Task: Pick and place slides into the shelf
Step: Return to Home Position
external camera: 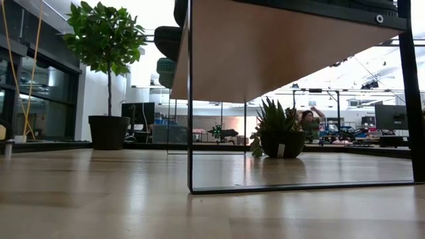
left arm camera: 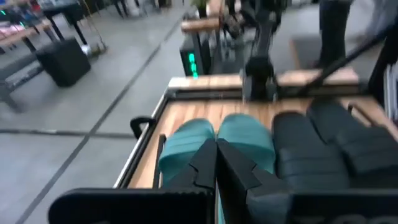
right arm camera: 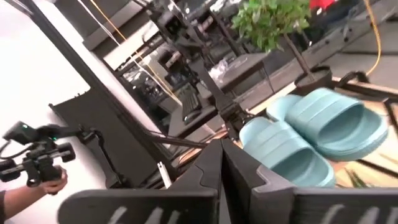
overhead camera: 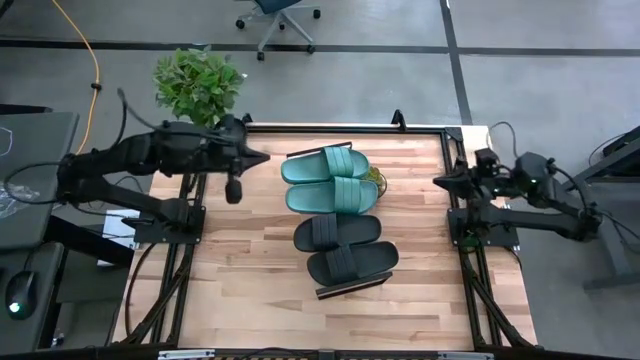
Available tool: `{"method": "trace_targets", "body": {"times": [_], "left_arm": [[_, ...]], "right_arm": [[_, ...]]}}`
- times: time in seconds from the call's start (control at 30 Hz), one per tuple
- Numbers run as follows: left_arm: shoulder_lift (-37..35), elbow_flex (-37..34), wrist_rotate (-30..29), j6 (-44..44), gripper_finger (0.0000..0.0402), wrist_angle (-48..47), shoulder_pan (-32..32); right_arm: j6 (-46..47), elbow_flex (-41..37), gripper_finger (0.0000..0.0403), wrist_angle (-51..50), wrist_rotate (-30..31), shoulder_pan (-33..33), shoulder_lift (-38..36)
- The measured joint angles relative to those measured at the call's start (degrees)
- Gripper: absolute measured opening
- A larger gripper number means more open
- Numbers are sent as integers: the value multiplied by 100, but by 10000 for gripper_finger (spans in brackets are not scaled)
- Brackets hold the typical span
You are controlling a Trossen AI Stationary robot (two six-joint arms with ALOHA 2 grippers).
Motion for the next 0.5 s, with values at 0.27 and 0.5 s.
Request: {"method": "trace_targets", "body": {"times": [0.27, 0.5], "left_arm": [[-1078, -1753, 508, 83, 0, 1223, 0], [-1661, -2858, 671, 455, 0, 1795, 6]], "right_arm": [[-255, 4, 0, -507, 666, 1, -773], [-356, -15, 0, -604, 1312, 2, -871]]}}
